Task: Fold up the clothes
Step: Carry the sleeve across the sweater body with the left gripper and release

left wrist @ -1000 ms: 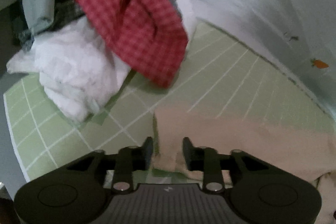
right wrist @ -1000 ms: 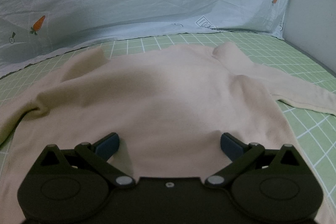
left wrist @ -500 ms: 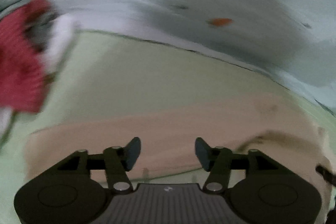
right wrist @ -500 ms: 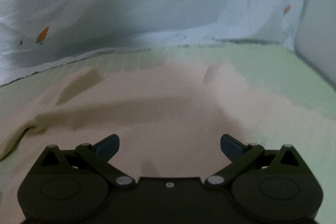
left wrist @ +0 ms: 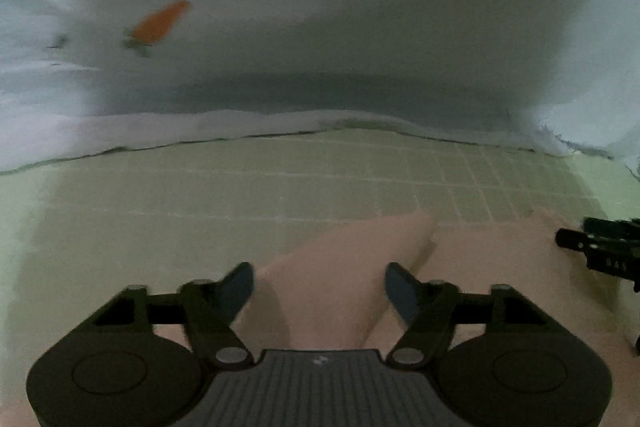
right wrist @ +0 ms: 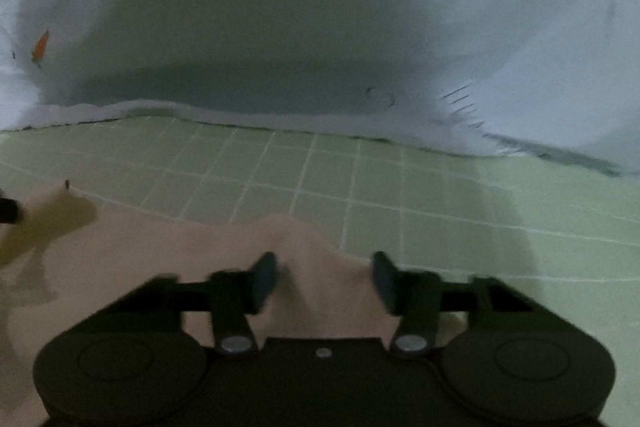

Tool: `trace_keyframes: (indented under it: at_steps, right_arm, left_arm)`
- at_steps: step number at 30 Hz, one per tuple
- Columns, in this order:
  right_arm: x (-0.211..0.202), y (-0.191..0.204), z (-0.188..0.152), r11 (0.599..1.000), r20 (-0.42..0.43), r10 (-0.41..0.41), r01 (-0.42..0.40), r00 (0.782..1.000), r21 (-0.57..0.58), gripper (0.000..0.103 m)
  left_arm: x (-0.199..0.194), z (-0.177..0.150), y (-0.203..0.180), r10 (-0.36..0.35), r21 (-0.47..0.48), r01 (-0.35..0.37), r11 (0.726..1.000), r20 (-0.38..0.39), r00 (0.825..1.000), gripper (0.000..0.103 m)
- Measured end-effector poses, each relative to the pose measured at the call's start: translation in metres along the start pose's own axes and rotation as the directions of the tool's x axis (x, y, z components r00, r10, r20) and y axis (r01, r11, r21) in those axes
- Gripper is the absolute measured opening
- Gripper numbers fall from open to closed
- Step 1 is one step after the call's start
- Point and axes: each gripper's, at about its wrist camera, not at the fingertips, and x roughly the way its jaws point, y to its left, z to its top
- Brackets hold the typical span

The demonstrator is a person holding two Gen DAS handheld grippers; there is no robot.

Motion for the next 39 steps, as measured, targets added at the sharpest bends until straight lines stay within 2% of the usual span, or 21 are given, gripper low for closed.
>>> trace_keyframes:
  at_steps: [1,2,3,5,9,10,11,12,14,15,16,17,18,19,20,22,26,28,32,36,39]
  right_arm:
    - [0.003,-0.004,0.001,0.999,0.002,0.026,-0.026,1.000,0.019,0.037]
    - [0.005,-0.006,0.003,0.999,0.007,0.040,-0.040,0.999,0.030,0.016]
    - [0.007,-0.007,0.004,0.998,0.012,0.054,-0.054,0.998,0.040,0.008]
    - [0.013,-0.003,0.006,0.998,0.022,0.054,-0.054,0.998,0.039,0.005]
    - [0.021,-0.002,0.005,0.996,0.055,0.049,-0.053,0.997,0.067,0.005]
    - [0.024,-0.003,0.008,0.997,0.056,0.042,-0.046,0.998,0.069,0.006]
    - [0.027,-0.003,0.011,0.997,0.057,0.035,-0.039,0.998,0.072,0.008]
    - [0.029,-0.003,0.013,0.997,0.057,0.027,-0.031,0.998,0.074,0.009]
    - [0.026,0.001,0.017,0.998,0.036,-0.021,0.018,0.999,0.060,0.036]
    - [0.018,0.003,0.019,0.997,0.045,-0.054,0.051,0.998,0.056,0.043]
    - [0.007,0.006,0.019,0.996,0.067,-0.071,0.067,0.995,0.063,0.058]
    - [-0.007,0.008,0.018,0.994,0.094,-0.086,0.079,0.992,0.082,0.074]
    - [-0.021,0.010,0.015,0.991,0.114,-0.095,0.083,0.989,0.105,0.081]
    - [-0.036,0.014,0.009,0.988,0.128,-0.097,0.081,0.987,0.129,0.092]
    - [-0.050,0.017,0.003,0.985,0.143,-0.100,0.078,0.985,0.153,0.097]
    - [-0.075,0.030,-0.015,0.982,0.145,-0.084,0.057,0.986,0.179,0.103]
    - [-0.117,0.065,-0.073,0.970,0.076,-0.058,0.038,0.995,0.239,0.103]
    - [-0.139,0.082,-0.102,0.963,0.042,-0.044,0.031,0.998,0.269,0.103]
    - [-0.164,0.121,-0.146,0.975,-0.039,-0.056,0.063,0.998,0.214,0.103]
    - [-0.179,0.148,-0.171,0.980,-0.077,-0.064,0.078,0.995,0.186,0.103]
    - [-0.191,0.162,-0.176,0.980,-0.060,-0.098,0.107,0.993,0.167,0.103]
  left_arm:
    - [0.006,-0.001,0.000,-0.001,0.006,0.001,1.000,-0.003,1.000,0.023]
    - [0.011,0.000,-0.001,0.002,0.023,-0.003,1.000,0.008,1.000,0.010]
    - [0.014,0.001,-0.002,0.006,0.040,-0.007,0.999,0.021,1.000,0.008]
    - [0.022,0.005,-0.002,0.013,0.055,-0.015,0.998,0.039,0.999,0.007]
    - [0.036,0.016,0.001,0.032,0.015,-0.032,0.999,0.055,0.998,0.008]
    - [0.040,0.018,0.001,0.037,0.002,-0.037,0.999,0.057,0.998,0.009]
    - [0.041,0.021,0.001,0.043,-0.007,-0.043,0.999,0.052,0.998,0.015]
    - [0.041,0.023,0.001,0.051,-0.013,-0.051,0.999,0.050,0.997,0.020]
    - [0.032,0.026,0.001,0.056,-0.026,-0.055,0.998,0.061,0.997,0.029]
    - [0.023,0.027,0.006,0.058,-0.033,-0.055,0.998,0.073,0.996,0.041]
    - [0.012,0.027,0.009,0.060,-0.043,-0.057,0.997,0.089,0.994,0.048]
    - [-0.001,0.024,0.013,0.063,-0.056,-0.057,0.997,0.109,0.992,0.064]
    - [-0.014,0.020,0.018,0.071,-0.073,-0.062,0.995,0.124,0.990,0.077]
    - [-0.029,0.015,0.024,0.083,-0.092,-0.071,0.993,0.135,0.987,0.078]
    - [-0.043,0.007,0.030,0.098,-0.108,-0.084,0.991,0.133,0.986,0.078]
    - [-0.072,-0.013,0.045,0.135,-0.140,-0.119,0.983,0.116,0.984,0.082]
    - [-0.123,-0.067,0.079,0.222,-0.205,-0.209,0.956,0.041,0.974,0.084]
    - [-0.146,-0.094,0.097,0.259,-0.256,-0.255,0.932,-0.018,0.966,0.084]
    - [-0.193,-0.143,0.136,0.310,-0.381,-0.316,0.869,-0.078,0.947,0.084]
    - [-0.222,-0.171,0.174,0.328,-0.499,-0.327,0.803,-0.089,0.940,0.084]
    - [-0.238,-0.175,0.195,0.368,-0.505,-0.348,0.790,-0.064,0.928,0.084]
